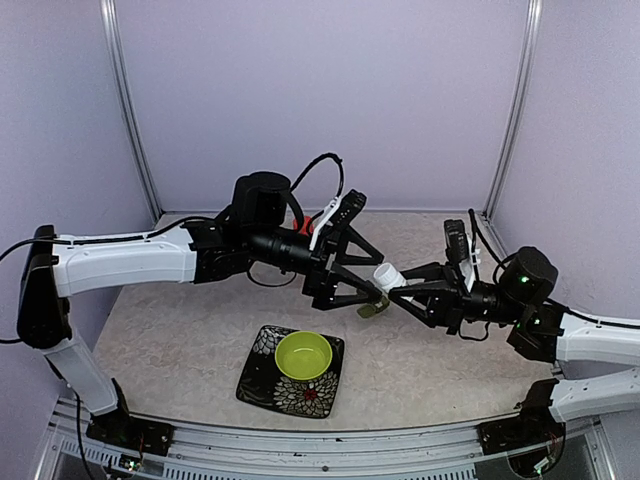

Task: Sort the pills into containers
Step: Close the lid of the pill bottle, then screw the lid of the pill bottle onto the pill bottle.

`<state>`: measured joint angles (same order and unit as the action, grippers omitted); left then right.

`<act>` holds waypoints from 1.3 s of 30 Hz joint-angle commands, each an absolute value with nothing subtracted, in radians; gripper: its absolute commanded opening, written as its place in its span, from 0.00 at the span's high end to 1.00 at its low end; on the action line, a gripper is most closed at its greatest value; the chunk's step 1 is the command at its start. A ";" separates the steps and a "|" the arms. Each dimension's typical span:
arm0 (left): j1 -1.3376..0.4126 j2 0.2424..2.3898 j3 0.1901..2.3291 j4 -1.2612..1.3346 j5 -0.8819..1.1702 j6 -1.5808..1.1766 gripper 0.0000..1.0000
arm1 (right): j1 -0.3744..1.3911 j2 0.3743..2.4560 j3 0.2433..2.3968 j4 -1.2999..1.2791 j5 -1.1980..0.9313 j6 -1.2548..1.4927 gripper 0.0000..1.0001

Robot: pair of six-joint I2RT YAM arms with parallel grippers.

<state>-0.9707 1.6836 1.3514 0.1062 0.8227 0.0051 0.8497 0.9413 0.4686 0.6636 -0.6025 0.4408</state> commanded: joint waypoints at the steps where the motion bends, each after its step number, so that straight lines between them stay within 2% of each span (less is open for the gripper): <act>1: -0.950 1.594 1.287 0.198 0.774 -0.051 0.01 | 0.861 0.905 0.471 0.652 -0.556 0.380 1.00; 6: -0.955 1.562 1.251 0.259 0.695 -0.169 0.01 | 0.862 0.897 0.499 0.559 -0.400 0.299 1.00; 10: -0.959 1.553 1.193 0.430 0.651 -0.375 0.01 | 0.863 0.904 0.516 0.559 -0.298 0.281 1.00; 15: -0.976 1.592 1.189 0.544 0.603 -0.566 0.01 | 0.870 0.937 0.530 0.603 -0.267 0.261 1.00; 19: -0.984 1.617 1.218 0.496 0.510 -0.601 0.01 | 0.880 0.953 0.535 0.615 -0.237 0.242 1.00; 39: -1.013 1.669 1.253 0.516 0.517 -0.623 0.01 | 0.888 1.027 0.560 0.614 -0.165 0.225 1.00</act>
<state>-0.9977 1.6566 1.2194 0.4873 0.5179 -0.6273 0.8749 1.0130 0.5285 0.6029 -0.1955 0.2317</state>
